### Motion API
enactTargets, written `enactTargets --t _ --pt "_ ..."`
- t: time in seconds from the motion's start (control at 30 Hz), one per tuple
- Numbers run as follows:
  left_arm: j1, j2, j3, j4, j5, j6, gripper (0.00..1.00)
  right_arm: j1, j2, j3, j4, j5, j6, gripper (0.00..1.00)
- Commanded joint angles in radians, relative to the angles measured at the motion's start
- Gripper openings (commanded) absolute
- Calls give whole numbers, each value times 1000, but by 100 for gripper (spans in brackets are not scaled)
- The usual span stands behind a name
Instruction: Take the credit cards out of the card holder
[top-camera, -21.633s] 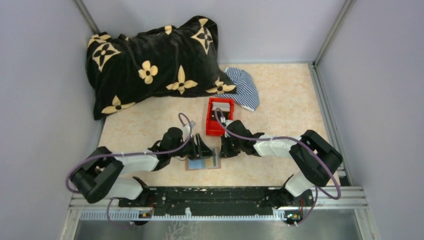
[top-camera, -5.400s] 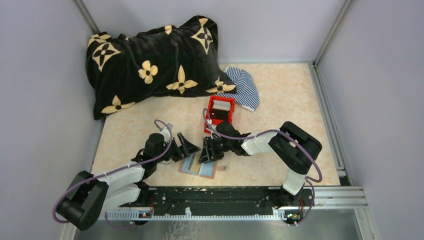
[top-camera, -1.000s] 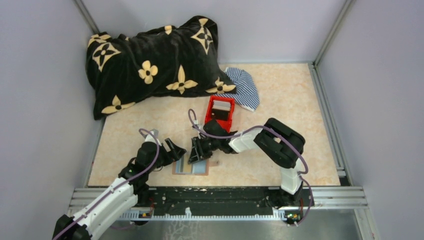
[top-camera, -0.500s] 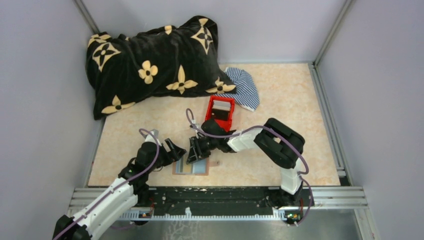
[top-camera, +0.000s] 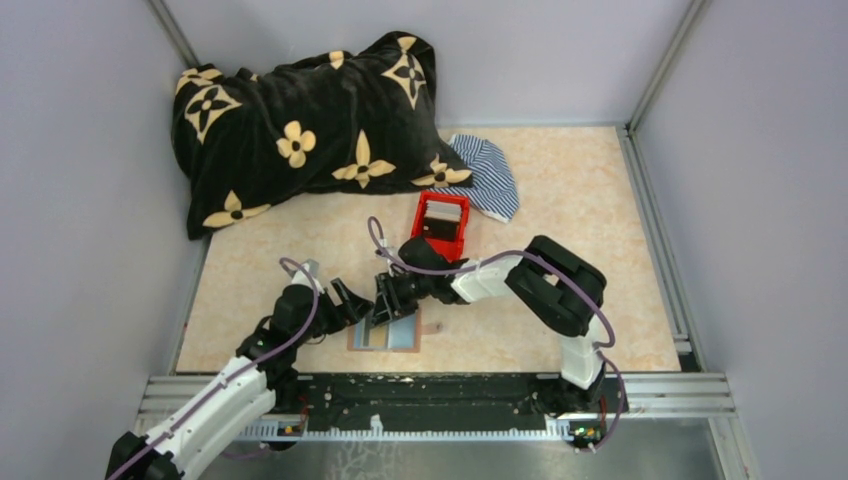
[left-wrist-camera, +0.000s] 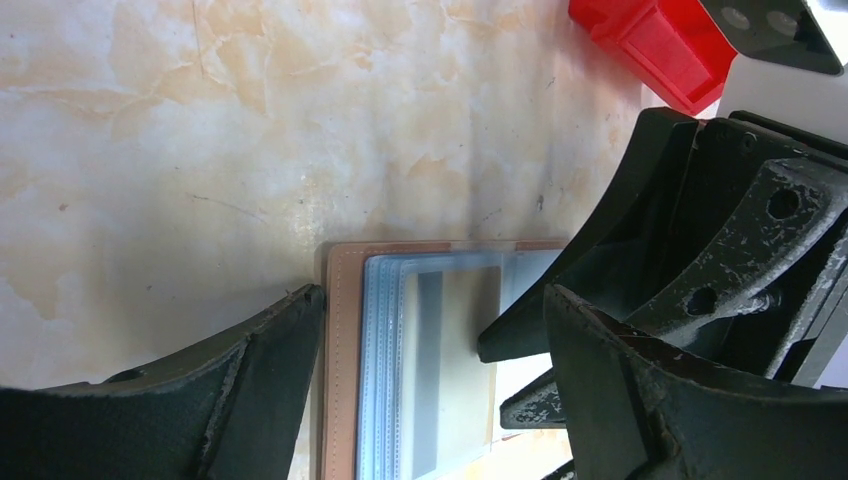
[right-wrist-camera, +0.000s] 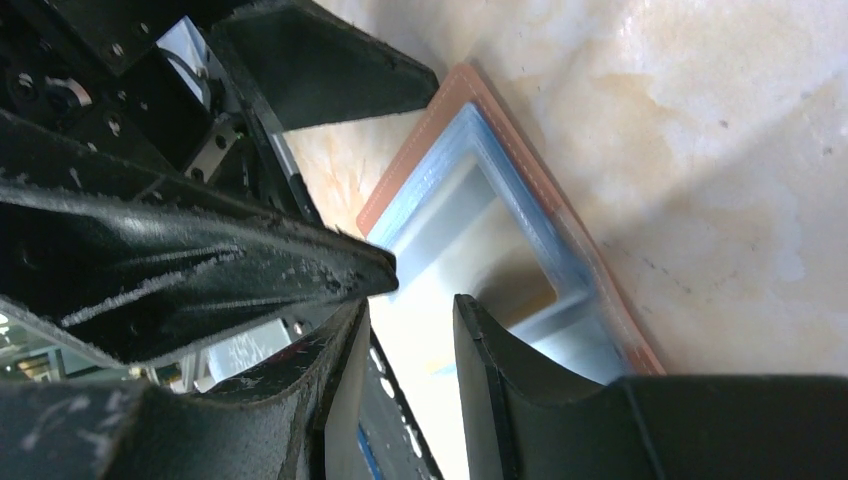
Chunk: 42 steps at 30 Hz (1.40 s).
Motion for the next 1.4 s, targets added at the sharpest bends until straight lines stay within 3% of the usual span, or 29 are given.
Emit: enactTargets --t 0.0,0.37,1.37 --pt "-1 -1 -35 -50 12 -5 87 -1 -79 -31 -4 23 -22 38" --pt "-2 37 -46 10 38 -27 87 6 -122 -112 22 37 7 38" --pt "-5 -34 -69 -39 91 -75 86 12 -8 -15 44 1 50 38"
